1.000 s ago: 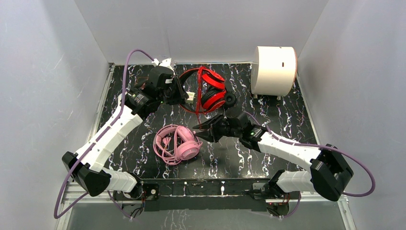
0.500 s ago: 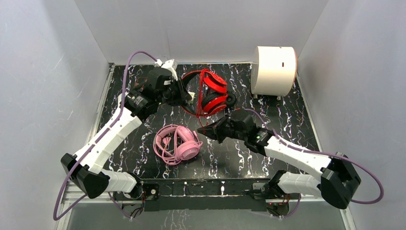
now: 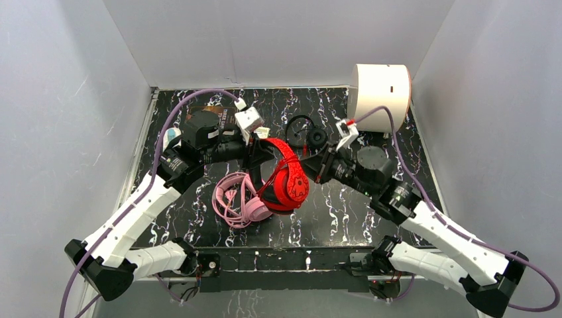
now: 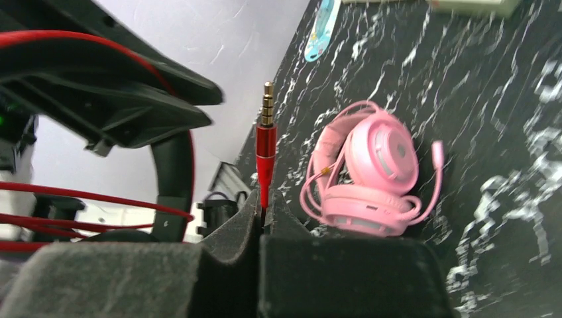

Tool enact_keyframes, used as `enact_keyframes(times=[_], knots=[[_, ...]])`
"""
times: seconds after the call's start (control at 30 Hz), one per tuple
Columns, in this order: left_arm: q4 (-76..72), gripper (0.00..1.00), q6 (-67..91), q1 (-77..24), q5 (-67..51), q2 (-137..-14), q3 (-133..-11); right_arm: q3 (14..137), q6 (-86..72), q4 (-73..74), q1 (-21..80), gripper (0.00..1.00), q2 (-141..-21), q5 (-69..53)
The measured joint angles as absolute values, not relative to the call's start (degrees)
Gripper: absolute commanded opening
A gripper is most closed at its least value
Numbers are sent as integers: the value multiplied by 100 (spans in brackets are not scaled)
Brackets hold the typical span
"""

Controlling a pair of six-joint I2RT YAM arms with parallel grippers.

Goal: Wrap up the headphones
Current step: Wrap the headphones cable around the headphones.

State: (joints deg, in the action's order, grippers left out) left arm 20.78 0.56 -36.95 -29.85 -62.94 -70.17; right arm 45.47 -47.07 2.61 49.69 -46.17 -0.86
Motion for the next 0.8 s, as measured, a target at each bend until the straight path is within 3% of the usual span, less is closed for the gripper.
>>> enact_keyframes(times=[0.17, 0.43, 0.8], knots=[[2051, 0, -923, -3863, -2862, -6300, -7131, 5787, -3544, 996, 4989, 0, -5315, -292], [1310, 0, -2220, -4324, -1927, -5647, -6252, 6353, -2526, 1927, 4987, 0, -5778, -989], [1100, 0, -4077, -4724, -1365, -5902, -6709, 7363, -1990, 2320, 4950, 2, -6176, -1546]])
